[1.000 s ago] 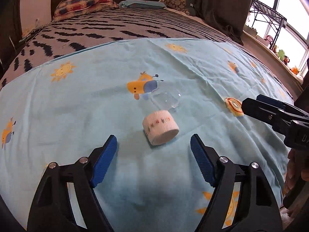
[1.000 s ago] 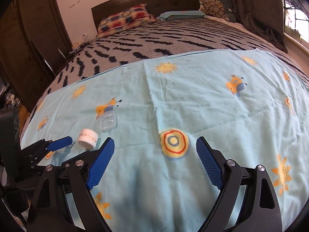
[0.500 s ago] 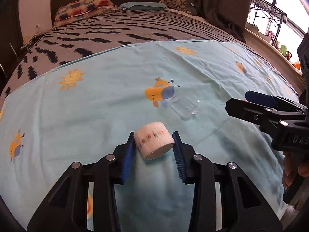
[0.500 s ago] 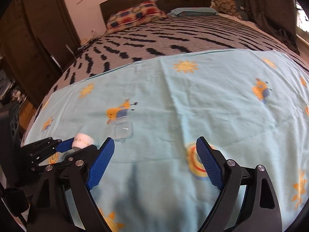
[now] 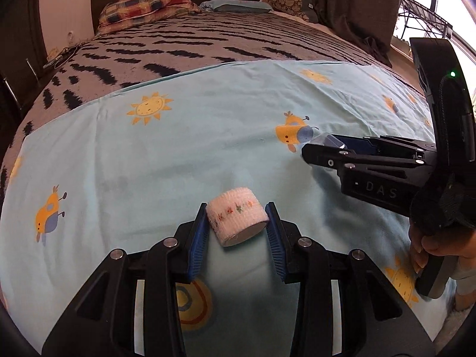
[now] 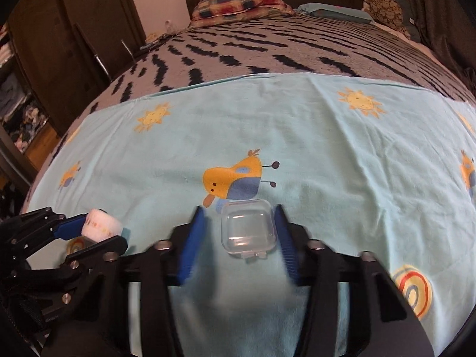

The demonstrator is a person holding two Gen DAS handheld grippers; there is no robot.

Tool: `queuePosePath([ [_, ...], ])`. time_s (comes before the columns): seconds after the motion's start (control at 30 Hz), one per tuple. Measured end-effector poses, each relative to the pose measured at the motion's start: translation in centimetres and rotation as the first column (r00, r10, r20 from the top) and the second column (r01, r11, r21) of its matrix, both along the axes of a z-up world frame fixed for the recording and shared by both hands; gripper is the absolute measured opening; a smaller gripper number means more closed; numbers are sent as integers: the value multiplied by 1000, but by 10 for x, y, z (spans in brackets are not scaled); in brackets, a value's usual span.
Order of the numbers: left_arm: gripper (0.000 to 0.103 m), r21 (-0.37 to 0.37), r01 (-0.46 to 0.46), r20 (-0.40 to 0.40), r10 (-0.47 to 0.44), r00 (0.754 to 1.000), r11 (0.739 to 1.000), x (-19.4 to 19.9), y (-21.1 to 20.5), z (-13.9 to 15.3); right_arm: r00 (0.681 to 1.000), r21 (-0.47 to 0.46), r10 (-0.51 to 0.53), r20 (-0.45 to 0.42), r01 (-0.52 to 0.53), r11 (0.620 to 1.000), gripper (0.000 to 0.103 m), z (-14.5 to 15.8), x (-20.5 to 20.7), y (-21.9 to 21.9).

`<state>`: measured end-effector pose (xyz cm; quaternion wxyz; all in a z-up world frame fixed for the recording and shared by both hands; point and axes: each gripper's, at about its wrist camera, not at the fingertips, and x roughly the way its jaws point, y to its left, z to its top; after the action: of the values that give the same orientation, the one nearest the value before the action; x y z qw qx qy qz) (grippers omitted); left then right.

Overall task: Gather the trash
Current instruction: 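Grasp the white tape roll with the left tool while the right grasps the clear box, then carry the tape roll and clear box down toward the black bin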

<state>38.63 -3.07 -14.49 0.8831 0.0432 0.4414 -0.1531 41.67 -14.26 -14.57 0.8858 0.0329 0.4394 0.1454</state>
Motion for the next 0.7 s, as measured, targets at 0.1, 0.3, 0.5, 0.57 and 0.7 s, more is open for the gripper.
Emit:
queuePosePath([
  [0.1, 36, -3, 0, -4, 0, 1000, 1000, -6, 0, 1, 1000, 9, 5, 2, -5, 1000, 35, 3, -5, -3],
  [0.3, 36, -6, 28, 4, -28, 1000, 1000, -41, -2, 12, 999, 5, 25, 43, -25, 1000, 35, 32, -52, -12],
  [0.5, 36, -4, 50, 14, -50, 999, 999, -91, -3, 28, 993, -21, 21, 116, -19, 1000, 35, 71, -113, -23],
  [0.57, 36, -11, 50, 15, -50, 999, 999, -111, -2, 33, 992, -31, 16, 126, -12, 999, 35, 77, -132, -25],
  [0.7, 36, -27, 59, 19, -58, 998, 998, -151, -1, 42, 990, -46, 19, 137, -13, 999, 35, 83, -170, -26],
])
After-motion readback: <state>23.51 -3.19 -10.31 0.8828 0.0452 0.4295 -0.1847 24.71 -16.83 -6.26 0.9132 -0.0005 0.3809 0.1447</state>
